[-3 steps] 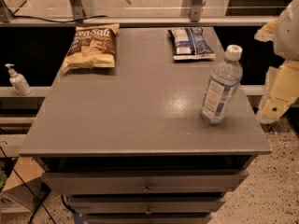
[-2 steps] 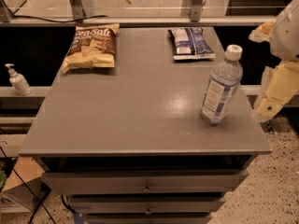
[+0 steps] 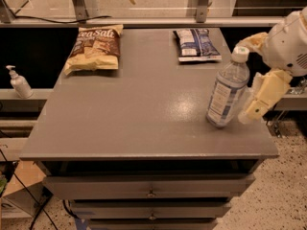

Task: Knock blue plastic bottle over

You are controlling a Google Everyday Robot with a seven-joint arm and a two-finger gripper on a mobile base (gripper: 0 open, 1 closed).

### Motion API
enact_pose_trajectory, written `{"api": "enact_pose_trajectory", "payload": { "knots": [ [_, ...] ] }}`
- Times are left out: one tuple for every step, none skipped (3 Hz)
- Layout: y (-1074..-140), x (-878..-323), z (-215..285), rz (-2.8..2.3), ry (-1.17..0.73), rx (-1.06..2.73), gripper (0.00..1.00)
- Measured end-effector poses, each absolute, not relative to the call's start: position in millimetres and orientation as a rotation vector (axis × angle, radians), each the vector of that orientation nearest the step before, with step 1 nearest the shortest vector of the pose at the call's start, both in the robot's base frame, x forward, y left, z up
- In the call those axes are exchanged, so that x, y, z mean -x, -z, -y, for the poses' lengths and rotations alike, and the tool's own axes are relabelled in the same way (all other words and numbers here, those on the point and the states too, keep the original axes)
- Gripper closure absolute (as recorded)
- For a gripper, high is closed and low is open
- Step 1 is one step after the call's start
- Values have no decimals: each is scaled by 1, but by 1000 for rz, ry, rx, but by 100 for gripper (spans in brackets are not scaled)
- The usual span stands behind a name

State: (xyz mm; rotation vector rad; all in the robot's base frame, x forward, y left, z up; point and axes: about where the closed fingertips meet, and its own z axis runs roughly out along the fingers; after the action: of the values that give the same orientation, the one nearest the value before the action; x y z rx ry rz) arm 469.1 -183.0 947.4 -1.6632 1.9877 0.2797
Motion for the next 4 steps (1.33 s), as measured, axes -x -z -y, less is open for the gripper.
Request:
{"api": "enact_pose_trajectory", "payload": {
  "knots": [
    [-936,-480,175,-1924,-402,1632,0],
    [-927,-490,166,-1875,-498,1613,18],
    [-922,-493,155,-1836,-558,1619,41],
    [-923,-493,143,-1808,-563,1655,64]
  ]
}}
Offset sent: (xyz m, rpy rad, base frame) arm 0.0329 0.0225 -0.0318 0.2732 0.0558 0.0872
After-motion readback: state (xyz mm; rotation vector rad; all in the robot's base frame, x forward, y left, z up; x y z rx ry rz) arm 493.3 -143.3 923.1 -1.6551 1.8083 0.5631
